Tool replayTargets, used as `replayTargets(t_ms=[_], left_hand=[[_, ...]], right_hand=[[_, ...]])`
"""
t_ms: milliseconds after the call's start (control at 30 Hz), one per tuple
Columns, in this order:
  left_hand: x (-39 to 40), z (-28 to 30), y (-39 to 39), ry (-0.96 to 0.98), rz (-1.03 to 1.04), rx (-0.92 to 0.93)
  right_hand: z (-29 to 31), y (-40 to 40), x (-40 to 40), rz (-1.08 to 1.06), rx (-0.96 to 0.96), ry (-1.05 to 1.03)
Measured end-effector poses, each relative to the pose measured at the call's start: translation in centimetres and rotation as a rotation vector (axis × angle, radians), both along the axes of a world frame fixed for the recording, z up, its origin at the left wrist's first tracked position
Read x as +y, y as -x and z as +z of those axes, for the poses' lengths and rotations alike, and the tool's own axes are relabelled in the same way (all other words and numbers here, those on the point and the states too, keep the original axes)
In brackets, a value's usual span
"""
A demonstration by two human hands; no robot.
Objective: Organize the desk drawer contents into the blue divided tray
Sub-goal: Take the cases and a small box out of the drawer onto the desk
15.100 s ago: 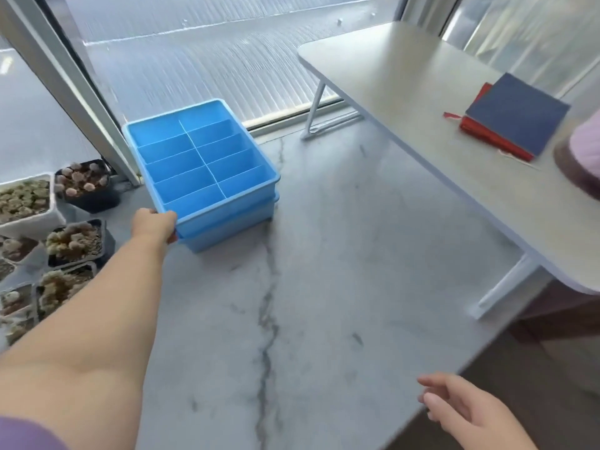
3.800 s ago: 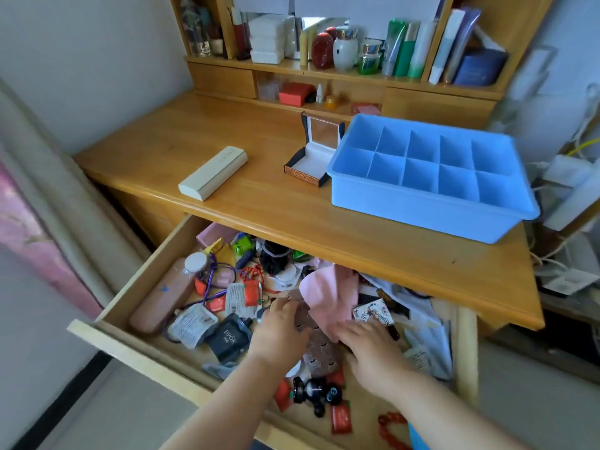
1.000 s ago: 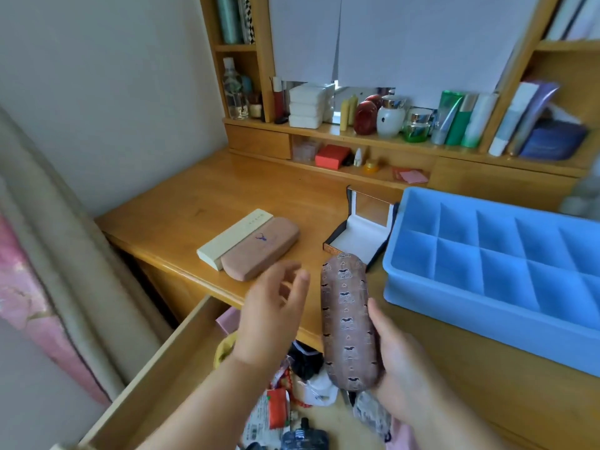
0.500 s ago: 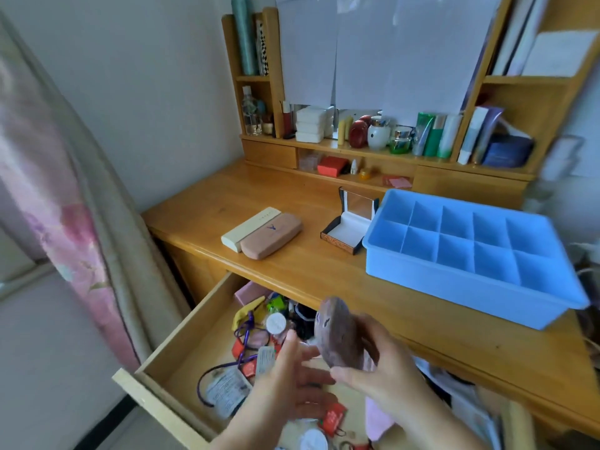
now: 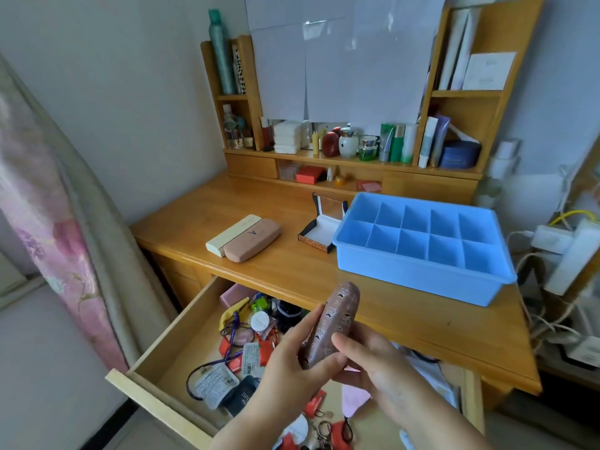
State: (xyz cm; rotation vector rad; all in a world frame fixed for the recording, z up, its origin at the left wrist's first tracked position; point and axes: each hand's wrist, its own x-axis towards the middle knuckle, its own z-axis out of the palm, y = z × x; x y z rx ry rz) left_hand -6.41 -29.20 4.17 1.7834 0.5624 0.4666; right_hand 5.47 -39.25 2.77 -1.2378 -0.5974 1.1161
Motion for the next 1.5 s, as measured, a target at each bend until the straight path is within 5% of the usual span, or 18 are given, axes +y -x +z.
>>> replayTargets(t_ms=[133,333,500,667,833,900,1033,1233,1333,1500], left_hand=[[-0.3,0.5,0.1,-0.053,-0.013,0.045],[0.8,0.9,0.3,0.418,-0.08,-0.033],[2.3,1.0,0.8,0.531,-0.061,0.037],[2.8,0.0,1.1,0.295,0.017,0.091],[3.9,-1.0,1.9,-0.484,0.07,0.076],[5.1,-1.2,1.5,-0.56,0.093,0.058],[8.4,-1.8,-0.2,-0.503,0.177,-0.055],[14.7,-5.6,-2.6,-0.665,0.332,0.073],[17.3,-6.8,-4.5,-0.687,0.408,0.138],[21.2,-6.5,-8.7,-0.825,0.394,0.194]], right_hand=[[-0.5,0.0,-0.2,-0.09,0.103,-0.088],[-0.4,-0.1,-0.6,-0.055,0.205,-0.166],[-0.6,-0.7,-0.5,-0.062,0.377,-0.135],[-1.4,-0.6,1.1,-0.192,0.498,-0.094],[-1.1,-2.0,5.0,-0.298,0.552,-0.1],[-0.5,-2.7,6.9,-0.277,0.506,-0.106],[-0.1,-4.2,10.7,-0.207,0.264,-0.033],[-3.0,-8.7,11.5,-0.166,-1.056,0.341],[-5.1,-10.4,10.7,-0.054,-1.326,0.357],[-6.1,-10.7,10.9,-0.048,-1.468,0.303]])
